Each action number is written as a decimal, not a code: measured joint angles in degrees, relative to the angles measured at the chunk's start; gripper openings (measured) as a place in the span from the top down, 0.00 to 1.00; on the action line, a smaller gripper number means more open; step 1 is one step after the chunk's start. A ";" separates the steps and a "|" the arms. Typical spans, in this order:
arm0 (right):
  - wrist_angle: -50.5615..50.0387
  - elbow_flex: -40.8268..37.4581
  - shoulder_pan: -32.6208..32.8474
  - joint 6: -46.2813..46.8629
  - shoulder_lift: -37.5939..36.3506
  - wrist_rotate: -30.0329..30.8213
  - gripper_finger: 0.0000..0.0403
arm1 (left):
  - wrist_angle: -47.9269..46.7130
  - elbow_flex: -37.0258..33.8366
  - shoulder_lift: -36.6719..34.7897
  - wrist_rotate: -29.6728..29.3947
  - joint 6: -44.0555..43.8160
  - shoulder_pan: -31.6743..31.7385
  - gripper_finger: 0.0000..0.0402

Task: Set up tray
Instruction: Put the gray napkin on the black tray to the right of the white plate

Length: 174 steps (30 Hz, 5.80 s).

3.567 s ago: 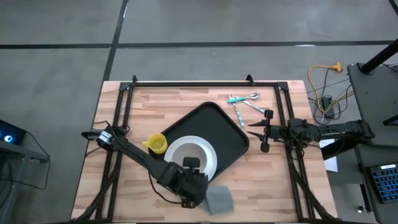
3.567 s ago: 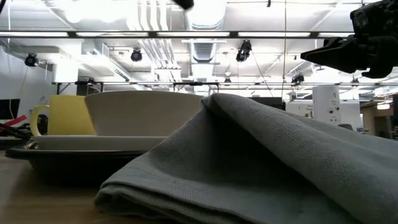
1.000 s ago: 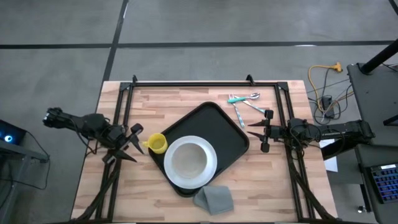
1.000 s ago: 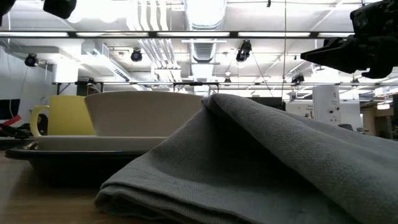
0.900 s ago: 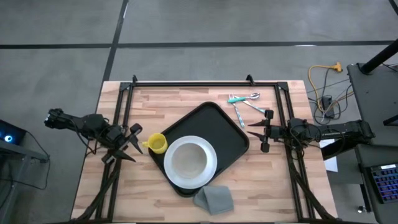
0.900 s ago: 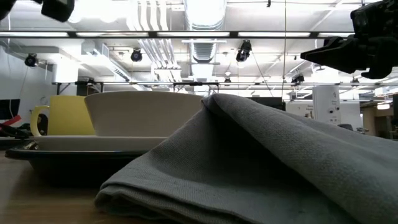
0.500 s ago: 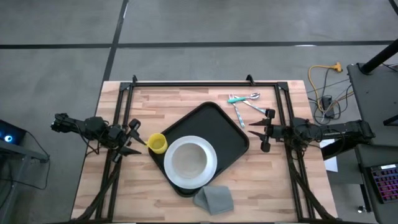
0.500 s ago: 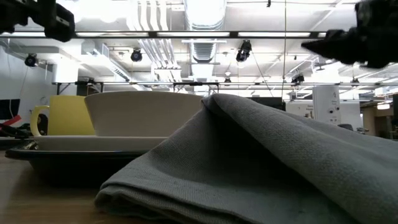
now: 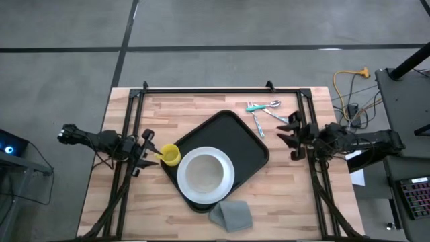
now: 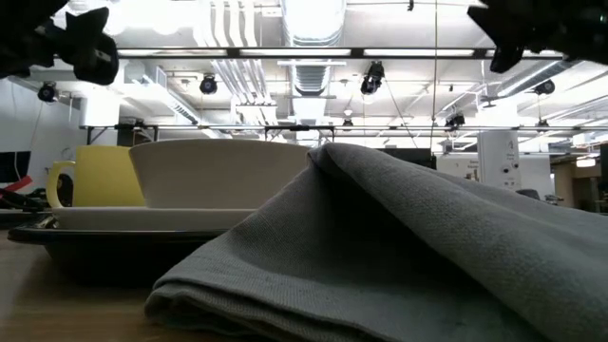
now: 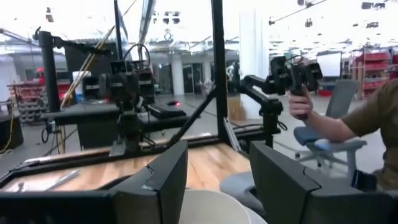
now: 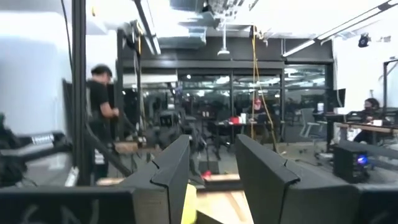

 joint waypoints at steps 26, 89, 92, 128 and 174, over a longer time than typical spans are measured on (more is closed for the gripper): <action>-2.84 5.73 -0.01 4.84 0.78 0.03 0.69 | -4.03 -0.69 -1.53 10.92 -3.56 -0.02 0.60; -89.32 61.79 -0.07 8.46 28.05 17.98 0.69 | -1.52 -1.08 4.58 42.06 -7.36 0.00 0.60; -91.63 62.96 -0.37 8.58 29.17 19.77 0.69 | -4.00 -1.04 0.17 42.19 -8.42 0.00 0.60; -93.93 65.09 -18.69 0.66 40.65 11.79 0.32 | -6.00 -0.88 17.42 42.71 -5.51 0.00 0.60; -90.98 65.05 -38.88 -12.23 59.38 -24.32 0.31 | -2.79 -2.09 0.10 42.76 -6.70 0.00 0.60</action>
